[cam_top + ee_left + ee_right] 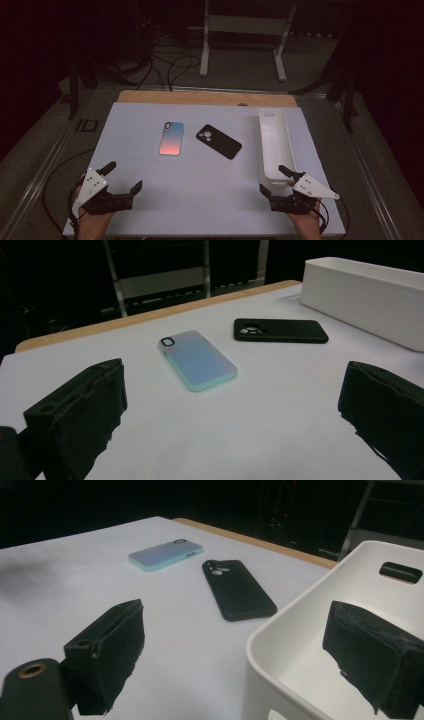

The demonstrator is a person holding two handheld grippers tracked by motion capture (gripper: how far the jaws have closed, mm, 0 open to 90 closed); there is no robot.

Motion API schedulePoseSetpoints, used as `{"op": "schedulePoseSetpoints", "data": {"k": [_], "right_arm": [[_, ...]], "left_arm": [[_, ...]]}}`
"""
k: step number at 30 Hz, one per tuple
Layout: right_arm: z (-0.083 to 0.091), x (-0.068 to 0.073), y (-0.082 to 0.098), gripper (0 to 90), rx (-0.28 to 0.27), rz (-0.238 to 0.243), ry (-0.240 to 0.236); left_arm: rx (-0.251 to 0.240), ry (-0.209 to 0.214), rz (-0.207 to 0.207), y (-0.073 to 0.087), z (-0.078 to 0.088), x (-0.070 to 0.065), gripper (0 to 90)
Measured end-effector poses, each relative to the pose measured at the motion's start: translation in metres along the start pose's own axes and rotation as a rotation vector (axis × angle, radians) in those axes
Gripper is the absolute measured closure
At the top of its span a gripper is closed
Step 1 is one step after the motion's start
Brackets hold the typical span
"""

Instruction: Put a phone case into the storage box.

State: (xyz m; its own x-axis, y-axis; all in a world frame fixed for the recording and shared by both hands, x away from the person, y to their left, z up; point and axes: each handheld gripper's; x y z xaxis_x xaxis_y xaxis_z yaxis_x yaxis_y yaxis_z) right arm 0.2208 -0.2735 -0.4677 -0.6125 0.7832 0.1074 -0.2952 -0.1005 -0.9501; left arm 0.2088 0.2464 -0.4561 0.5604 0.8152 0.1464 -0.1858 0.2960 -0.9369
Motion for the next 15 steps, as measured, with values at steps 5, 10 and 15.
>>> {"op": "schedulePoseSetpoints", "data": {"k": [5,10,15], "right_arm": [[-0.0007,0.0001,0.0004,9.6,0.002,-0.005,0.006],[-0.0021,0.0024,0.0004,8.6,0.009,0.002,0.015],[-0.0018,0.0017,-0.0001,8.6,0.006,0.002,0.02]], "left_arm": [[0.014,-0.002,0.005,0.0015,-0.0015,-0.0001,0.0],[0.021,-0.013,0.013,0.0016,-0.0021,0.0003,0.0],[0.022,-0.016,0.019,0.0015,-0.0033,-0.0004,0.0]]}}
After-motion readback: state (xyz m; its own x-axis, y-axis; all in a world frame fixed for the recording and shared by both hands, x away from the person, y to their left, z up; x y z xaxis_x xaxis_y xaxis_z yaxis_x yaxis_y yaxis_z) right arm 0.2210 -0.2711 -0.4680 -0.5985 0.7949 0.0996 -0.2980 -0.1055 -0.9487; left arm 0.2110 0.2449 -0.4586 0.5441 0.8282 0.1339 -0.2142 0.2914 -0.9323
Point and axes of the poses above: each handheld gripper's, and its own axes: z roughly backward along the jaws, y roughly out of its underside, x roughly to its left, and after that the axes turned 8 degrees about -z, right-handed
